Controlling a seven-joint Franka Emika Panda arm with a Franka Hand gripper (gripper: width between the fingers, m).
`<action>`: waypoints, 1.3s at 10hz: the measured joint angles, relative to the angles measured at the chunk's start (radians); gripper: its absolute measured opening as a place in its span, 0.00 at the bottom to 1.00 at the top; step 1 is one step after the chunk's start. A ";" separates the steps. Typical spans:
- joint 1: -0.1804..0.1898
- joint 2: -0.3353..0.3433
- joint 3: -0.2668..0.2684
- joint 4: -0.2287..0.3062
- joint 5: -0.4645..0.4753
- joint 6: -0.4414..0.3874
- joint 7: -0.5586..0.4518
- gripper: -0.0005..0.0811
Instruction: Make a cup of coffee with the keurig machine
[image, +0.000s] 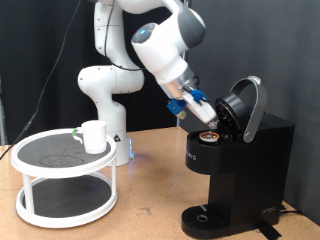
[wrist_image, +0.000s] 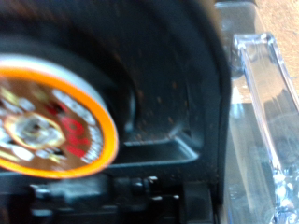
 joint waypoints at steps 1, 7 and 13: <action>-0.014 -0.027 -0.014 -0.018 0.000 0.004 0.000 0.91; -0.027 -0.083 -0.072 -0.008 0.094 -0.061 -0.059 0.91; -0.053 -0.122 -0.098 0.145 0.087 -0.122 0.004 0.91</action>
